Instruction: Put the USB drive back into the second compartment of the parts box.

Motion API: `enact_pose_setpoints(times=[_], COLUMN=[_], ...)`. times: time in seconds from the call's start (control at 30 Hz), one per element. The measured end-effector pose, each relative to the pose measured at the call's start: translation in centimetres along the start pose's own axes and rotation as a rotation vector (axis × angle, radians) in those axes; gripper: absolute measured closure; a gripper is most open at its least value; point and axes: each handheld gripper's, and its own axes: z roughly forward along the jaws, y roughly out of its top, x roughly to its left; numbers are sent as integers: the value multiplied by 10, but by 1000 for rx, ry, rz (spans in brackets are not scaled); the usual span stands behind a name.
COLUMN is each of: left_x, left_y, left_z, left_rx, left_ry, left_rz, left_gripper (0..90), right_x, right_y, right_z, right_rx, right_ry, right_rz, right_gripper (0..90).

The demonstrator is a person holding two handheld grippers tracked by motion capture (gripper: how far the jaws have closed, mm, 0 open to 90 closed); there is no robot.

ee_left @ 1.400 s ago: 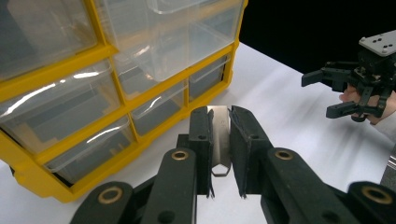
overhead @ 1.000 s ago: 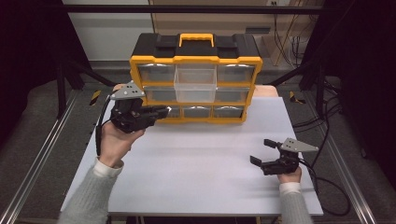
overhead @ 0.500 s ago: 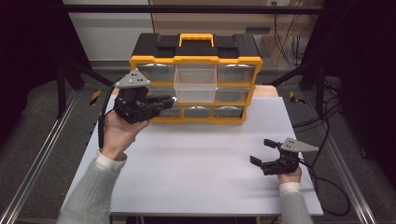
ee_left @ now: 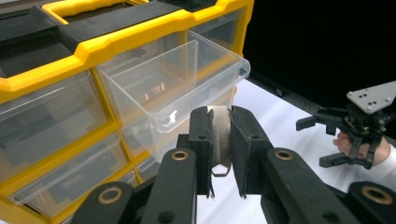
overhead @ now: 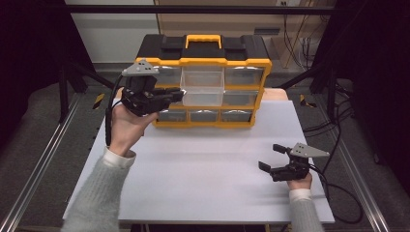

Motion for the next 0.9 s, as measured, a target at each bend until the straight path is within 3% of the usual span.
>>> enact_pose_setpoints(times=[0.53,0.9], left_x=[14,26], left_y=[24,29], left_z=[26,53], left_rx=[0,13], left_ry=[44,75], left_rz=[-7,-18], left_gripper=[790,790], right_x=[0,0], right_y=[0,0], right_z=[0,-1], right_rx=[-1,-2], right_ry=[2,3], right_rz=[1,4], right_gripper=[22,22])
